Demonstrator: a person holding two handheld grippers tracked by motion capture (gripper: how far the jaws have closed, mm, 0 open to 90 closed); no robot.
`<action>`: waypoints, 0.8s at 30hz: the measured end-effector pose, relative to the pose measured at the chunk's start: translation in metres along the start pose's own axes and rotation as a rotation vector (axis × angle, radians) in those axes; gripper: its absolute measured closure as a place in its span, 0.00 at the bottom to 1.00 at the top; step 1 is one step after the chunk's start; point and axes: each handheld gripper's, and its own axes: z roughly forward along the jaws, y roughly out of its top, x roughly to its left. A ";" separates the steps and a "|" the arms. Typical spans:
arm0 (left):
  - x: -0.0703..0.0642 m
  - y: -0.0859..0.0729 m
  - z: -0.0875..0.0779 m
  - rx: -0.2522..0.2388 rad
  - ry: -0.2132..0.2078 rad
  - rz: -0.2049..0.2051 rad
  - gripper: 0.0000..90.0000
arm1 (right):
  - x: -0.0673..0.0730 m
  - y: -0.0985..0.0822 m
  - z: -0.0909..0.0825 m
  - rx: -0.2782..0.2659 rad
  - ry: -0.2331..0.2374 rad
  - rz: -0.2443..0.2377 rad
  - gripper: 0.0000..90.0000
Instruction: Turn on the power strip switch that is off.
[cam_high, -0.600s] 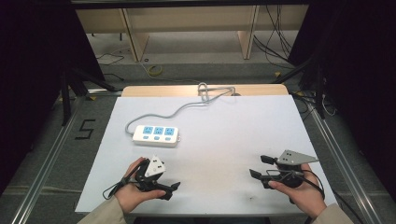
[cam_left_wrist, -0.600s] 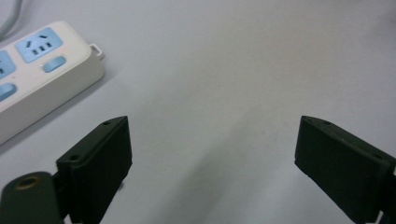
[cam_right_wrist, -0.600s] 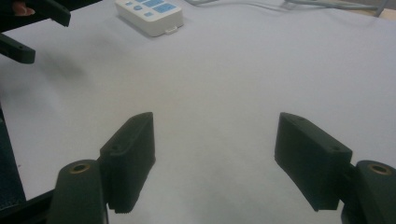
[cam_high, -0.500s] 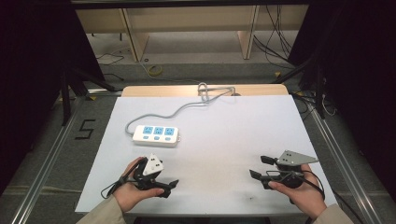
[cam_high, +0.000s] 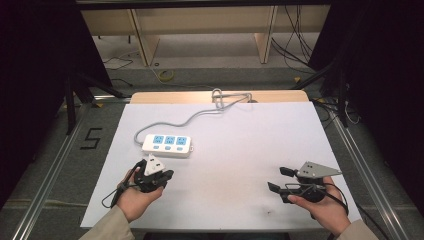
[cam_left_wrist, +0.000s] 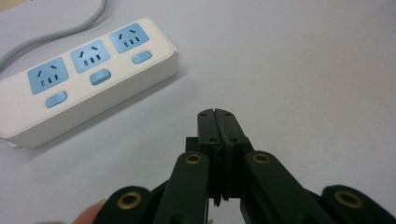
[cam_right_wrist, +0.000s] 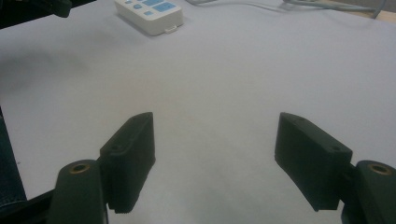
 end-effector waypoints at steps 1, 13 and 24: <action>0.001 0.001 0.000 0.003 0.000 -0.003 1.00 | 0.000 0.000 0.000 0.002 0.000 -0.002 0.32; 0.005 0.016 0.008 0.019 0.016 0.017 1.00 | 0.001 0.000 0.001 0.008 0.003 -0.006 0.32; 0.021 0.024 0.012 0.026 0.036 -0.006 1.00 | 0.001 -0.001 0.002 0.011 0.002 -0.005 0.32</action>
